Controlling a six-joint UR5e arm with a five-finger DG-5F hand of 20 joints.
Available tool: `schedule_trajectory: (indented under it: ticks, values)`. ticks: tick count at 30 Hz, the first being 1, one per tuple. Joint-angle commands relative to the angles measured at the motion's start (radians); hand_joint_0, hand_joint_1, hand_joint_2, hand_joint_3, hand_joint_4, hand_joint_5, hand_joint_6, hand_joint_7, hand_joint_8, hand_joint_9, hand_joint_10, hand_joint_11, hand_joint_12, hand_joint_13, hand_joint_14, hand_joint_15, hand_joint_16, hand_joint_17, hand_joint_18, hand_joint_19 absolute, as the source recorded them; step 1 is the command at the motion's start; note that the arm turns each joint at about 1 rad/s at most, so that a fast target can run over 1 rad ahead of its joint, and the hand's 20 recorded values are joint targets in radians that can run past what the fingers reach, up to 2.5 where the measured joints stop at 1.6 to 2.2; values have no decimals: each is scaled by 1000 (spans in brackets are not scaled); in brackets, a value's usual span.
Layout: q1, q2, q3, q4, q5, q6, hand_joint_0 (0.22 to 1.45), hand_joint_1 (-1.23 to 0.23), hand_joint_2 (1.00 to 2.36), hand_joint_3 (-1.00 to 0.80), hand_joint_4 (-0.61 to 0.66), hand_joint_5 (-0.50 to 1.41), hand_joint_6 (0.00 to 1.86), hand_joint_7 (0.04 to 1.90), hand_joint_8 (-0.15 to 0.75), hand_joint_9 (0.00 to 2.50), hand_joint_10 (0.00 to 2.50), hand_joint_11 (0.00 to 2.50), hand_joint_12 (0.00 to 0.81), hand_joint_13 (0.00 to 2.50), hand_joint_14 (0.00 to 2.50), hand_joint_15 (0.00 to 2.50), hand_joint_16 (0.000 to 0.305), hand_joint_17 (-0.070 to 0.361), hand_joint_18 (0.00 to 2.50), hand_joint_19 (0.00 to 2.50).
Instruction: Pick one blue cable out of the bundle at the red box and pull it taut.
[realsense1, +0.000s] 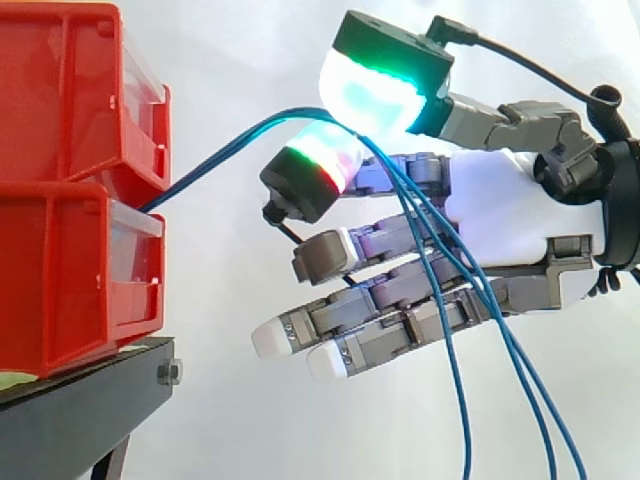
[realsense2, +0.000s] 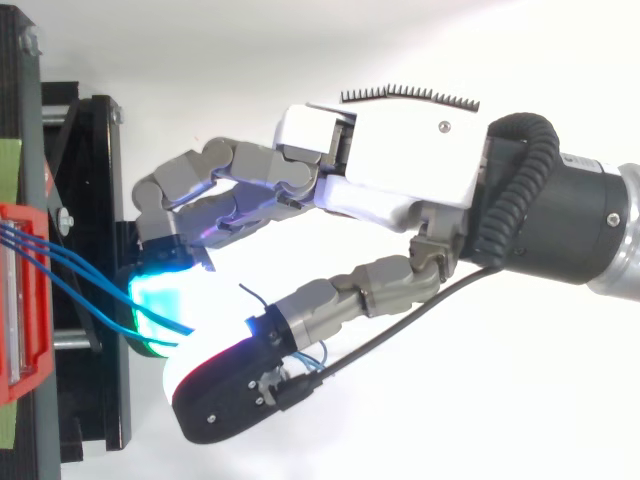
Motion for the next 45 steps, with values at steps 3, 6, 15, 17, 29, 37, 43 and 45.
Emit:
schedule_trajectory:
  ticks: [3, 6, 15, 17, 29, 37, 43, 45]
  values:
    - [0, 0, 0, 0, 0, 0, 775, -1054, 1010, -379, -208, -260, 836, 1216, 214, 398, 237, 1800, 381, 276, 6, 179, 57, 128, 447, 118]
    - [0, 0, 0, 0, 0, 0, 775, -1060, 1008, -403, -206, -264, 835, 1215, 207, 359, 225, 1804, 377, 254, 5, 165, 57, 127, 427, 108]
    - [0, 0, 0, 0, 0, 0, 735, -1067, 1000, -500, -208, -276, 825, 1196, 206, 298, 198, 1783, 360, 185, 4, 137, 56, 126, 381, 73]
    - [0, 0, 0, 0, 0, 0, 702, -1074, 1000, -500, -195, -278, 824, 1185, 209, 293, 202, 1788, 359, 184, 4, 138, 56, 126, 377, 88]
    - [0, 0, 0, 0, 0, 0, 417, -988, 1000, -500, -78, -269, 816, 1073, 296, 341, 455, 1659, 429, 240, 5, 182, 66, 149, 421, 154]
    - [0, 0, 0, 0, 0, 0, 385, -891, 1000, -500, -13, -244, 796, 1081, 351, 492, 382, 1701, 476, 323, 5, 188, 72, 163, 484, 190]
    - [0, 0, 0, 0, 0, -2, 470, -761, 1000, -500, -47, -220, 777, 1190, 318, 616, 105, 1884, 452, 360, 7, 216, 66, 148, 471, 248]
    - [0, 0, 0, 0, 2, -2, 496, -764, 1000, -500, -56, -218, 780, 1210, 303, 634, 89, 1909, 445, 365, 7, 218, 64, 143, 460, 270]
